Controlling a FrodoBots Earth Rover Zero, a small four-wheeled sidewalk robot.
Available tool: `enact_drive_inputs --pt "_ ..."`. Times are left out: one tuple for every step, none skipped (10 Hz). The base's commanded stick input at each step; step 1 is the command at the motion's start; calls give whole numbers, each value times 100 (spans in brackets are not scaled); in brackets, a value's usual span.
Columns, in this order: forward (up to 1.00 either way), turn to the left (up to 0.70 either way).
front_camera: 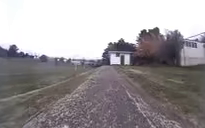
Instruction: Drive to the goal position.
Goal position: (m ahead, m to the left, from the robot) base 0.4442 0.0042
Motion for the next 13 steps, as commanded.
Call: enact_drive_inputs --pt "60 0" --pt "60 0" --pt "60 0" --pt "60 0" --pt "60 0" --pt "60 0" --pt "60 0" --pt "60 0" --pt "60 0" --pt "60 0" --pt "60 0" --pt "60 0" --pt "60 0"
